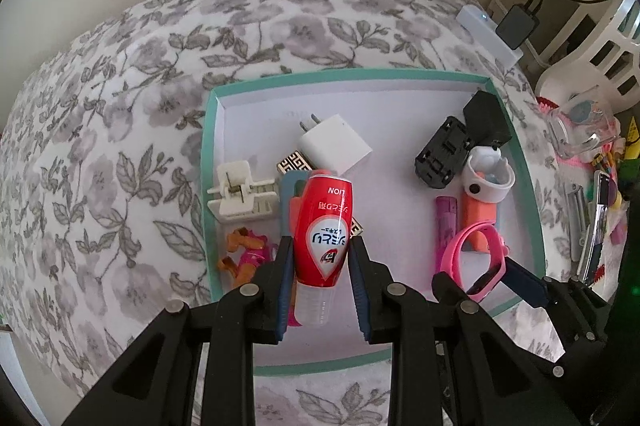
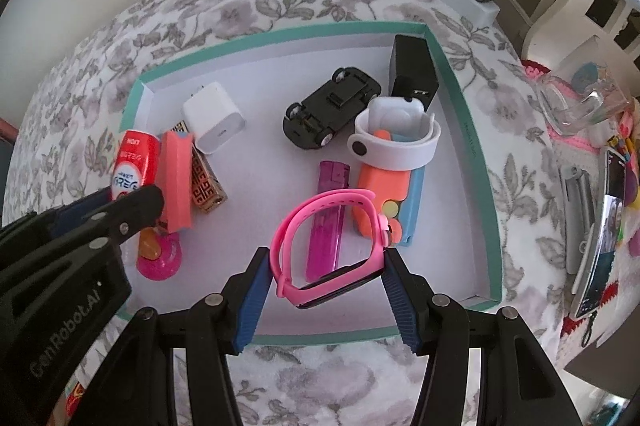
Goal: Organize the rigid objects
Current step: 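Carry the red bottle and pink watch band into the tray and open both grippers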
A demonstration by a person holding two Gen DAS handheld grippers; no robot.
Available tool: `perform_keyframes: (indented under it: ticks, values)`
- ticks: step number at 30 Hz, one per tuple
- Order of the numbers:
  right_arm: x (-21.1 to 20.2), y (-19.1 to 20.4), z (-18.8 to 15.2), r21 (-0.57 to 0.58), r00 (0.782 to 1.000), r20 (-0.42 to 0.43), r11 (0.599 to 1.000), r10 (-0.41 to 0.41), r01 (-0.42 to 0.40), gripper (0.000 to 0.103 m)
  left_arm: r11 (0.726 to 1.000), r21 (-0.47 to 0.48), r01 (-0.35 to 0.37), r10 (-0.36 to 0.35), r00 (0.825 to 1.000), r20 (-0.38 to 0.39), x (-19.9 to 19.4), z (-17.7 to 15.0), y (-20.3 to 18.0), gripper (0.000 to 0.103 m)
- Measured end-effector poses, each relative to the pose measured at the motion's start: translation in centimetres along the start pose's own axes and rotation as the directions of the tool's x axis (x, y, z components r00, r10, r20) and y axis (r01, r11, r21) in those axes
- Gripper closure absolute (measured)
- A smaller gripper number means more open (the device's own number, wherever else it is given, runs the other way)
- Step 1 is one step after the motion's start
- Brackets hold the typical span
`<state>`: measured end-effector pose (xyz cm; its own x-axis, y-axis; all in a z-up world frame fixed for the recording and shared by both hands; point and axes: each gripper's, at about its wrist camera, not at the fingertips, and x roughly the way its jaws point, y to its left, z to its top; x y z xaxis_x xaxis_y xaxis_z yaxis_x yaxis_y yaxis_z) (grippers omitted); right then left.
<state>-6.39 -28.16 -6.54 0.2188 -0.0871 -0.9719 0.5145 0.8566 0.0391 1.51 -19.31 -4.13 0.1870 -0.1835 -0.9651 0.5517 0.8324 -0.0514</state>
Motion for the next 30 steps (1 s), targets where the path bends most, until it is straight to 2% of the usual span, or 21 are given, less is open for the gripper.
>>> perform_keyframes:
  ticks: [10, 30]
  values:
    - [1.1, 0.0, 0.1, -0.005, 1.0, -0.03, 1.0, 0.006, -0.006, 0.044, 1.0, -0.003, -0.011, 0.011, 0.999, -0.051, 1.4, -0.2, -0.3, 0.075]
    - [2.0, 0.1, -0.1, -0.009, 0.998, -0.062, 1.0, 0.004, -0.004, 0.043, 1.0, -0.015, -0.01, 0.009, 0.997, -0.079, 2.2, -0.1, -0.1, 0.073]
